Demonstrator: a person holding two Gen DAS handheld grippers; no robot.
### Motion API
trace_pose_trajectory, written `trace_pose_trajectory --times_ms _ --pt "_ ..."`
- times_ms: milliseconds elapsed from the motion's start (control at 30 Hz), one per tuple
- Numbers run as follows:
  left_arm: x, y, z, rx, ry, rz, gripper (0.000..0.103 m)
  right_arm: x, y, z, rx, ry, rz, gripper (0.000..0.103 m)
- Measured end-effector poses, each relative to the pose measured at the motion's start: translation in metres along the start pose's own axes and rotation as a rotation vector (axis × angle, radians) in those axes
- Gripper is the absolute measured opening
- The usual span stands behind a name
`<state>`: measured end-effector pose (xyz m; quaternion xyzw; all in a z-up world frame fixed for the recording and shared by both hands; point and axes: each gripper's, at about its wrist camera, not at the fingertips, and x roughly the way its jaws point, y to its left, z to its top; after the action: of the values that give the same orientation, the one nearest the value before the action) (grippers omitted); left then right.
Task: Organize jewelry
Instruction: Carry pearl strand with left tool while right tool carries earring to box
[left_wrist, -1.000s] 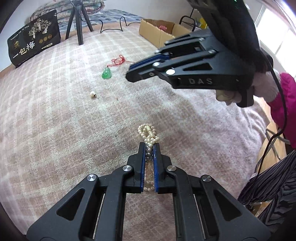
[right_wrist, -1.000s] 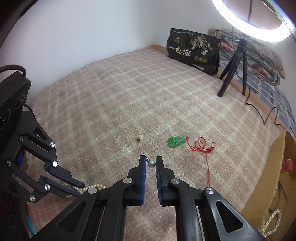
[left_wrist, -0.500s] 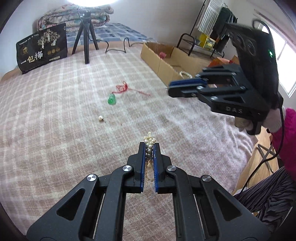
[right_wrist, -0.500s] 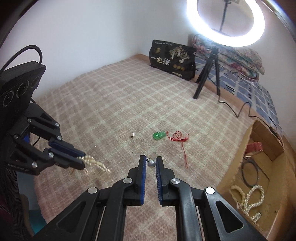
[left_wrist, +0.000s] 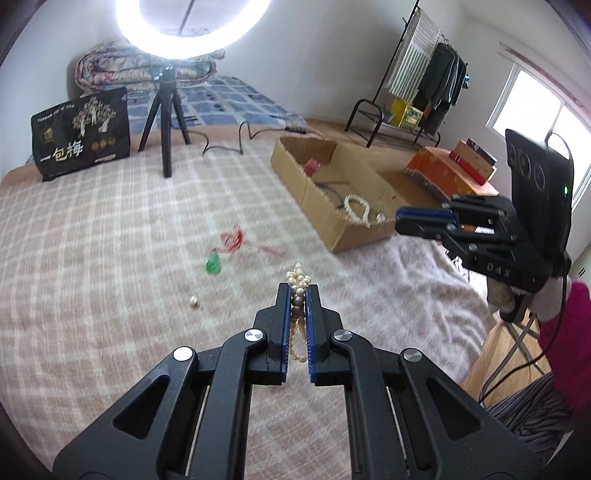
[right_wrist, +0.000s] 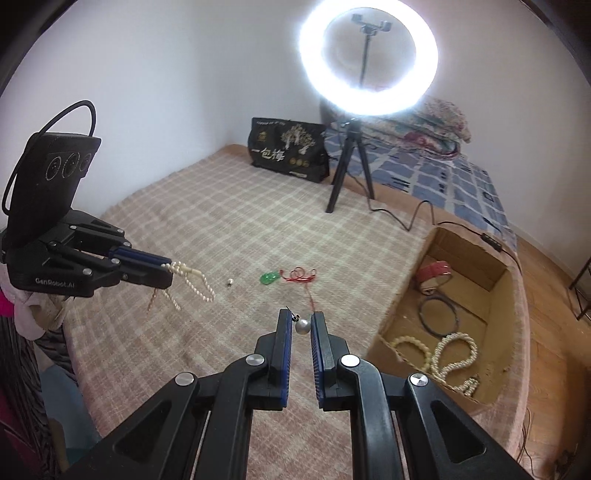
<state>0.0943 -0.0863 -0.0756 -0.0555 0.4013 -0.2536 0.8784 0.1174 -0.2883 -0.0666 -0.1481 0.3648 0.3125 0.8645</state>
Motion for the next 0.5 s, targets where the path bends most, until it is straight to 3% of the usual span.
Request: trace_pose_trajectory --times_ms 500 --pt "0.037 -0.035 0.057 0.051 -0.052 -0.032 0.005 -0.033 -0.06 -0.012 0.134 -0.042 -0.119 0.008"
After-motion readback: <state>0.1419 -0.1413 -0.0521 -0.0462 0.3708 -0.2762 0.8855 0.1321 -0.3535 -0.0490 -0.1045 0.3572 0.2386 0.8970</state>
